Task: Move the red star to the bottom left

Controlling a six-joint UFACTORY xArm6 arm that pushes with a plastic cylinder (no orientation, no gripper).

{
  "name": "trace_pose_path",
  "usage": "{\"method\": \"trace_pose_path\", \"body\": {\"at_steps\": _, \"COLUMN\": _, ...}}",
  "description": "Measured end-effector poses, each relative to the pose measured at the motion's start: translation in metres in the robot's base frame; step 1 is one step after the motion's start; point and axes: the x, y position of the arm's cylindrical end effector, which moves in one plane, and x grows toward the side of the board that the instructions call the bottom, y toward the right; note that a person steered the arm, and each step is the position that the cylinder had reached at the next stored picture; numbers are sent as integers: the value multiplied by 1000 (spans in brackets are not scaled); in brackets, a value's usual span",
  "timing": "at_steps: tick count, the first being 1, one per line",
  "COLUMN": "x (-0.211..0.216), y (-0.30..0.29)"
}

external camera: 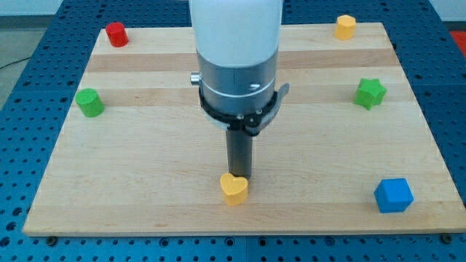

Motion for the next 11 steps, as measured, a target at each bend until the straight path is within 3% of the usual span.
{"method": "trace_pose_path", "body": {"at_steps": 1, "x": 7, "y": 0}}
{"method": "trace_pose_path", "body": {"at_steps": 2, "x": -34, "y": 2}}
{"method": "trace_pose_path", "body": {"at_steps": 4, "x": -101, "y": 60}}
{"method": "trace_pose_path", "body": {"at_steps": 6, "x": -102, "y": 61}}
{"method": "trace_pose_path", "body": {"at_steps": 9, "x": -211, "y": 42}}
{"method": "trace_pose_path", "body": {"at_steps": 11, "x": -215, "y": 38}}
